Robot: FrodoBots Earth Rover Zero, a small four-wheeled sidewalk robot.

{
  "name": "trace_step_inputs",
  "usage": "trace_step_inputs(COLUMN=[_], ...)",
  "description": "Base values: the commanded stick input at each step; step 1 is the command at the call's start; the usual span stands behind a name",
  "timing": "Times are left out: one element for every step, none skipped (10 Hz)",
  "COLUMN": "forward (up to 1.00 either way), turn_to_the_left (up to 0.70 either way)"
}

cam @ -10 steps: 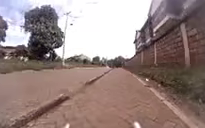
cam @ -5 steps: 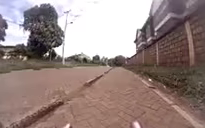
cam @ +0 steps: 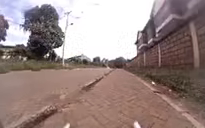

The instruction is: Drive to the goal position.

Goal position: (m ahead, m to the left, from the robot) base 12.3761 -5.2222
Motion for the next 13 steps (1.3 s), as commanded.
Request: trace_step_inputs(forward=[0.50,0.50,0.50,0.50,0.50,0.50,0.50,0.50,0.50,0.50,0.50,0.50,0.50], turn_to_the_left=[-0.50,-0.50,-0.09,-0.03,0.00,0.00,0.00,0.00,0.00,0.00,0.00,0.00,0.00])
